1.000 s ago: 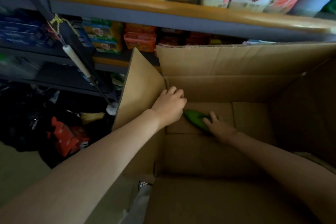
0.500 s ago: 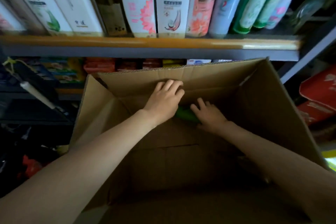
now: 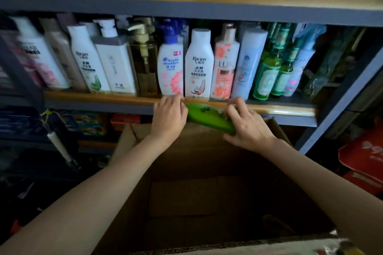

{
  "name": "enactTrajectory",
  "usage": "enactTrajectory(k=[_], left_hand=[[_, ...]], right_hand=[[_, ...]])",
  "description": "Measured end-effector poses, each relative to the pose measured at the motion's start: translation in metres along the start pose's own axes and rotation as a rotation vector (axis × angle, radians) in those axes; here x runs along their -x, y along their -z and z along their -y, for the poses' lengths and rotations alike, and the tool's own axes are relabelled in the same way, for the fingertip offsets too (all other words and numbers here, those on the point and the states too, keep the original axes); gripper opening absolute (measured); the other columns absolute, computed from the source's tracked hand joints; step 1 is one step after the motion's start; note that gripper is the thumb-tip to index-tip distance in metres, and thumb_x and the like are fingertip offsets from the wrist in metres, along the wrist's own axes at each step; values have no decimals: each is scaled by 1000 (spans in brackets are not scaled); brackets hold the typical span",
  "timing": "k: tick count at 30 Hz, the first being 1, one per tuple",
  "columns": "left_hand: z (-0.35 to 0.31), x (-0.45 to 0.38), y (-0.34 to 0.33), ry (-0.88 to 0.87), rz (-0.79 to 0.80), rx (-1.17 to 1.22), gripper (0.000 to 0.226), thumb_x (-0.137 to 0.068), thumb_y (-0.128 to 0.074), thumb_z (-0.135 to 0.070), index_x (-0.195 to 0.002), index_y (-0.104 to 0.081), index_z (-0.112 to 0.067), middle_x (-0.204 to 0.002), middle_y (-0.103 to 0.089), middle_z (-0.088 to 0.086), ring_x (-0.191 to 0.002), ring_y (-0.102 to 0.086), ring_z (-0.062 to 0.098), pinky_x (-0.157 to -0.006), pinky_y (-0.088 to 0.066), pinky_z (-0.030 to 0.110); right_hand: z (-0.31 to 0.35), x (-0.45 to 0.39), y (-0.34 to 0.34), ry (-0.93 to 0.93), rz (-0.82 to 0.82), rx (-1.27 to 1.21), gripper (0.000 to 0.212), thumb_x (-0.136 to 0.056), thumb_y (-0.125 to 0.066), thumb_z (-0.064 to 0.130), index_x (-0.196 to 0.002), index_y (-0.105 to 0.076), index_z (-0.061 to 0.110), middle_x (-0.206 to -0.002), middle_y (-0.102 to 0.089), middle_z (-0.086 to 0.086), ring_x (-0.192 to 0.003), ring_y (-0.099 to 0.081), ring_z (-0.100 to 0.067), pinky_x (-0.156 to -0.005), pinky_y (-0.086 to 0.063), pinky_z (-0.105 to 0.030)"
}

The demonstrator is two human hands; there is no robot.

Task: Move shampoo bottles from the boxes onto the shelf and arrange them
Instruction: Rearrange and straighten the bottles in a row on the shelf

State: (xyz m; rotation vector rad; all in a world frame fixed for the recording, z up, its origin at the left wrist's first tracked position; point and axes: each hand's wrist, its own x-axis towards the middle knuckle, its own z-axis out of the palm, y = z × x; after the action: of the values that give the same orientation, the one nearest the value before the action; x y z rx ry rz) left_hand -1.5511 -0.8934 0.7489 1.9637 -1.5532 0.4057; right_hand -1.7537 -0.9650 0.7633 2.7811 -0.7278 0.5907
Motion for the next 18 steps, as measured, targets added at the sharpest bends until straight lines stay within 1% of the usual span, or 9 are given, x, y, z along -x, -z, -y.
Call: enactTrajectory(k=[1,3,5,7,10,12,14,16,18], left_hand=[[2,0,0,30,18,5,26,-92,-42,-15,-108,-59,-4,-98,-64,13,-97,-55,31,-78,-37,38],[9,3,-2,9,80,-68,25,-92,-45,-17,-110,-59,-5,-101,-64,11,-99,-54,30,-81,-34,38],[16,8,-4,-6,198,-149,27,-93,-44,-22,-114,-55,-11,-108,-63,4,-106,-50,27,-85,-32,38],[23,11,-7,17,316,-192,30,-95,-40,-28,-121,-50,-17,-117,-59,-2,-113,-45,23,-90,-30,36],[27,10,-9,1,417,-216,27,-99,-34,-28,-112,-57,-21,-111,-62,-4,-113,-44,21,-90,-29,33],[24,9,-11,-51,443,-183,30,-101,-32,-29,-106,-61,-21,-105,-63,-4,-111,-44,21,-89,-29,32],[18,8,-13,-112,465,-119,31,-100,-35,-32,-109,-62,-21,-106,-61,-4,-111,-43,19,-90,-28,32],[13,6,-16,-180,489,-112,25,-98,-41,-31,-111,-60,-20,-109,-60,-4,-112,-42,19,-90,-28,31],[9,-1,-20,-191,478,-130,23,-97,-45,-27,-112,-59,-18,-113,-60,-3,-113,-41,20,-91,-28,30]], right_hand=[[0,-5,2,-19,-4,-8,64,-50,-83,28,-96,-42,10,-102,-55,-18,-74,-63,-33,-53,-51,-30],[-1,-14,0,-66,-16,-66,61,-55,-80,24,-103,-46,7,-108,-51,-20,-79,-63,-36,-57,-52,-34],[0,-22,-3,-126,-50,-149,58,-60,-76,20,-109,-50,4,-114,-46,-19,-85,-61,-37,-62,-50,-36],[2,-31,-6,-151,-91,-212,57,-62,-75,18,-112,-50,4,-118,-43,-16,-88,-61,-34,-62,-47,-34],[7,-43,-6,-107,-131,-219,57,-62,-74,19,-112,-48,7,-116,-44,-15,-84,-62,-33,-58,-38,-27],[9,-48,-8,-83,-132,-201,59,-60,-75,19,-111,-46,10,-114,-46,-16,-83,-61,-32,-57,-35,-24],[10,-49,-12,-74,-120,-202,61,-59,-76,19,-110,-43,13,-112,-48,-16,-82,-61,-31,-56,-35,-24],[9,-45,-18,-82,-104,-220,61,-59,-75,19,-109,-41,14,-112,-47,-16,-81,-61,-33,-59,-40,-26],[4,-38,-23,-108,-82,-210,59,-60,-74,20,-110,-44,12,-113,-46,-16,-84,-61,-34,-63,-43,-29]])
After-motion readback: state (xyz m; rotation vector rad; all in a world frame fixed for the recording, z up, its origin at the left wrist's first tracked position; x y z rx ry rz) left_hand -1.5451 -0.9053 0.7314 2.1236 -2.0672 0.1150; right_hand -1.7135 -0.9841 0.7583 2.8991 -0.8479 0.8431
